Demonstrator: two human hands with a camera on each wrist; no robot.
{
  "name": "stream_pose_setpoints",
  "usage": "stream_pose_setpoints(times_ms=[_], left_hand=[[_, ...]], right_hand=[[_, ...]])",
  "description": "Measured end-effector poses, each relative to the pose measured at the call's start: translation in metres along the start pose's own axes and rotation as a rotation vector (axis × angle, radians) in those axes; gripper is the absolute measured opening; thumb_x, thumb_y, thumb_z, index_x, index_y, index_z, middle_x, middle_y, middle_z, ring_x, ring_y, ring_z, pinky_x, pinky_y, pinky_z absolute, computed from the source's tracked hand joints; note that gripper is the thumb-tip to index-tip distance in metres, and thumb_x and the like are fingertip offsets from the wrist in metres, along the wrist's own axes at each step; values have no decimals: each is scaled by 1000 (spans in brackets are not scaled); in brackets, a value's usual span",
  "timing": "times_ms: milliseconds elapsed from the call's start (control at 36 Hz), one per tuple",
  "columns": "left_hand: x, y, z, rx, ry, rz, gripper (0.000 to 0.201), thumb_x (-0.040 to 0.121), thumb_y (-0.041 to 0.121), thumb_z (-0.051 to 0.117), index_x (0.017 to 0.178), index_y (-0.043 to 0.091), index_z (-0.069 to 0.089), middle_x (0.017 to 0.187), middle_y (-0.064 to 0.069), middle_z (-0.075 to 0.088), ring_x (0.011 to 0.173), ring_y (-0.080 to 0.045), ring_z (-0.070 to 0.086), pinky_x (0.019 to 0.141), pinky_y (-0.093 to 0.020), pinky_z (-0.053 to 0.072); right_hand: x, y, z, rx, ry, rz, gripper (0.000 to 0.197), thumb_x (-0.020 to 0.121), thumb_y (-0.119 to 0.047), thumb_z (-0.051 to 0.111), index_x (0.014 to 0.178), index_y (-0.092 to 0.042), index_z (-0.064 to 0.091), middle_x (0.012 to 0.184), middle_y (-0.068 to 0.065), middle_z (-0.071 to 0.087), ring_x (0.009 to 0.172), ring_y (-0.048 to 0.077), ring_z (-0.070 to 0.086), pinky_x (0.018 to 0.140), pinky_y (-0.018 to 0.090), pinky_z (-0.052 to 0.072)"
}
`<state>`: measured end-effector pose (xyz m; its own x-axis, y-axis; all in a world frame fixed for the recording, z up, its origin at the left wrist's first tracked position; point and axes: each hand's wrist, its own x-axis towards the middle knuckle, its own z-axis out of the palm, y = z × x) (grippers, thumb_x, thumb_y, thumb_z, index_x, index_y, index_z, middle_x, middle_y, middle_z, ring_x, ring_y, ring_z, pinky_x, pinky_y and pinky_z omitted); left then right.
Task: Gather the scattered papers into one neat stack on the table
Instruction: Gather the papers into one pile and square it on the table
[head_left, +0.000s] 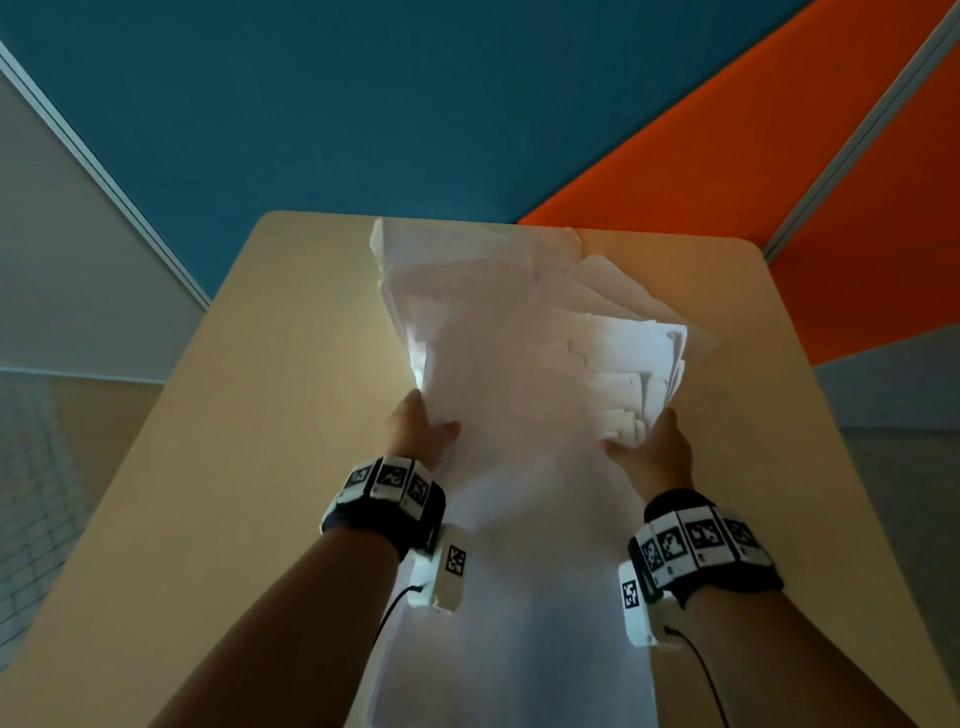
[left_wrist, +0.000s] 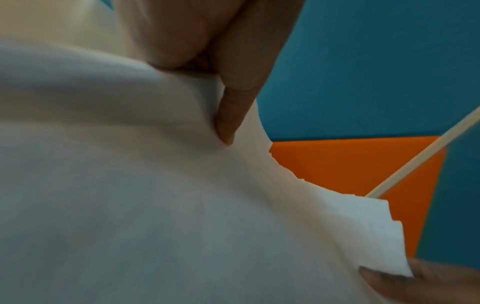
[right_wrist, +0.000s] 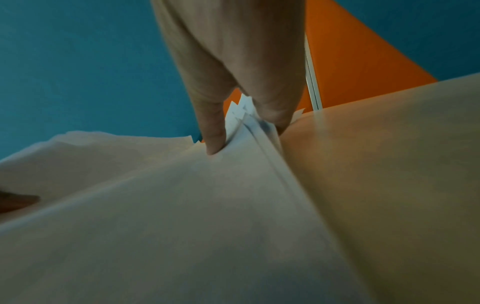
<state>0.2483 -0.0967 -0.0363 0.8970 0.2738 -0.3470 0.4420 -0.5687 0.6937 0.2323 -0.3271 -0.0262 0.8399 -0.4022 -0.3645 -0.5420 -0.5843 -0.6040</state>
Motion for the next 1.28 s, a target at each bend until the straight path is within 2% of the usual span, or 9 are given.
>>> stream_pose_setpoints(times_ms=[194,333,472,555,667,805,917,1028,1278], left_hand=[[-34,-27,-8,-3,-1,-12,49,75,14,71,115,-5,50,118,-25,60,108,-36,57,87,-37,44],[-66,-30,-10,176,63,24,97,73,23,73,142,0,8,147,-26,20,136,-41,24,112,-47,25],[-129,-59,-1,581,-290,702,99,67,57,55,141,32,-7,155,-16,19,142,-28,12,108,-60,30],[-171,-84,6,949,-528,1000,111,56,71,52,146,22,10,150,-9,35,138,-29,35,99,-59,41],[-206,-96,13,1188,-571,1135,123,41,79,48,143,14,26,147,-10,40,134,-27,42,96,-57,44],[-207,-87,17,1152,-571,1038,122,42,73,53,143,14,19,145,-6,45,132,-25,44,93,-57,46],[-189,-76,20,974,-619,951,99,70,49,60,141,30,-6,158,-12,5,139,-29,-11,107,-65,-2],[-179,-69,18,981,-683,902,108,72,48,64,136,36,-21,157,-8,-17,131,-25,-31,106,-56,-14],[-155,-54,23,937,-576,846,87,74,42,56,138,36,-3,158,-12,8,145,-35,8,110,-68,11]], right_hand=[[-32,20,2,-14,-42,-13,69,81,-17,68,134,3,29,138,25,46,125,38,47,98,37,41],[-43,34,1,22,-28,-44,88,77,-16,72,143,-1,15,147,23,33,134,36,36,107,39,33],[-53,44,-3,-93,-12,-195,109,69,-16,78,147,-8,2,144,25,22,129,40,27,105,44,29],[-57,51,-7,-131,-104,-261,107,69,-15,78,147,-13,4,146,24,16,132,40,23,106,44,30],[-53,54,-14,-163,-168,-300,100,75,-19,74,147,-14,5,149,23,14,138,34,15,111,43,25],[-51,52,-20,-187,-191,-278,85,80,-25,68,145,-10,15,147,23,17,138,34,18,111,41,27],[-49,49,-22,-217,-212,-258,83,83,-28,65,145,-12,14,147,22,18,137,36,23,111,41,27],[-46,45,-24,-207,-207,-230,82,83,-27,65,145,-10,14,147,23,19,137,36,24,110,41,29],[-29,38,-19,-191,-191,-193,84,83,-30,64,146,-12,13,146,24,26,134,40,27,109,49,29]])
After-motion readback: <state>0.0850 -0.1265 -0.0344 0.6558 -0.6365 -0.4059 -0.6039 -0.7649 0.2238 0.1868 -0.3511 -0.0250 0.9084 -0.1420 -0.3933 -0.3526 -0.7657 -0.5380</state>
